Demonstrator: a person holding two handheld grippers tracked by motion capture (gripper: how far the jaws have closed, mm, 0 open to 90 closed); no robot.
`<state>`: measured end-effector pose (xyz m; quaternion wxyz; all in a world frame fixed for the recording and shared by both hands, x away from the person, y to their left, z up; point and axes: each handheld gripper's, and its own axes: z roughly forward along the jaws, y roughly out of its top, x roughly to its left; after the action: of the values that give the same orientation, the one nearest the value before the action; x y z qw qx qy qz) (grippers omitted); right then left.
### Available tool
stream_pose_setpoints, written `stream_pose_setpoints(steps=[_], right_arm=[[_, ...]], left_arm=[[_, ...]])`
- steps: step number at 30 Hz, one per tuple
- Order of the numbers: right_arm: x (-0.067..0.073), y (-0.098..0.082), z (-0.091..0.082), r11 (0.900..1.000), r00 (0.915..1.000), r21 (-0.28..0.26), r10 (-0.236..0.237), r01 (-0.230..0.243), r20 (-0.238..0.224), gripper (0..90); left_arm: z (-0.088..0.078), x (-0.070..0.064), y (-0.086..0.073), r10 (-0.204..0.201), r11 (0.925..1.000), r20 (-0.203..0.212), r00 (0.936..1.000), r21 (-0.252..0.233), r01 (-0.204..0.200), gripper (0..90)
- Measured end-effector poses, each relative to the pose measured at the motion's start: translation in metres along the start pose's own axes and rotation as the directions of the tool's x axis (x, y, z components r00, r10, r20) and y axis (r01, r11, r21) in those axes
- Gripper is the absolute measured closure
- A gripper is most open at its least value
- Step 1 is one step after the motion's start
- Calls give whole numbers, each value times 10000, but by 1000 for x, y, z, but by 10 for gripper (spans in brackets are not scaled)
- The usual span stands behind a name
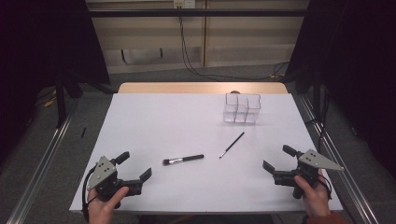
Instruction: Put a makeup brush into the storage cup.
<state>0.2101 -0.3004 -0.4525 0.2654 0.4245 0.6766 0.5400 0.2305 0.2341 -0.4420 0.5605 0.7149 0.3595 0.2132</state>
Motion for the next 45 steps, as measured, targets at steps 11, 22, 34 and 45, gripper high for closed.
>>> stream_pose_setpoints(steps=[11, 22, 34, 45], right_arm=[[-3, 0, 2, 10000, 9999, -23, 84, -84, -125, 0], [2, 1, 3, 9999, 9995, -7, -104, 104, -288, 0], [7, 2, 5, 9998, 9988, -130, -140, 134, -463, 0], [8, 1, 6, 9998, 9982, -143, -111, 103, -595, 0]], left_arm=[[5, 0, 0, -83, 9998, 375, 9993, 183, 76, 36], [7, -9, 11, 63, 10000, 314, 9995, 69, -65, 30], [32, -8, 28, 352, 9994, 730, 9967, -88, -346, 49], [63, -16, 50, 501, 9987, 1375, 9892, -52, -498, 38]])
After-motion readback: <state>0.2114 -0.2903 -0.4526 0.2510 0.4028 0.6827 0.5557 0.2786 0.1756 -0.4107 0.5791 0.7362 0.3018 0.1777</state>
